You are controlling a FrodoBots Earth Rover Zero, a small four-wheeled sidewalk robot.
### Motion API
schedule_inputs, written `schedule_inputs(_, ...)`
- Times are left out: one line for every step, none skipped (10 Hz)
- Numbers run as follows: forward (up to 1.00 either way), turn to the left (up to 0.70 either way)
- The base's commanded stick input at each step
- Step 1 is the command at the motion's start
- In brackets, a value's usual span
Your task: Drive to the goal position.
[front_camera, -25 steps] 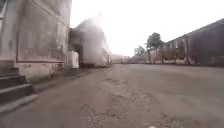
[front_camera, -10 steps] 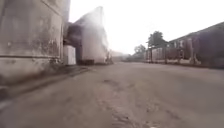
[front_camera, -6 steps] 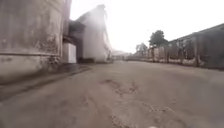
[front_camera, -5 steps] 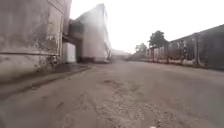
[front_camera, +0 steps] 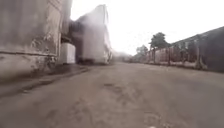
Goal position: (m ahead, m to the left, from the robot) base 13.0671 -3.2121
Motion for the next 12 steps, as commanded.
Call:
schedule_inputs(0.50, 0.00)
schedule_inputs(0.50, 0.00)
schedule_inputs(0.50, 0.00)
schedule_inputs(0.50, 0.00)
schedule_inputs(0.50, 0.00)
schedule_inputs(0.50, 0.00)
schedule_inputs(0.50, 0.00)
schedule_inputs(0.50, 0.00)
schedule_inputs(0.50, 0.00)
schedule_inputs(0.50, 0.00)
schedule_inputs(0.50, 0.00)
schedule_inputs(0.50, 0.00)
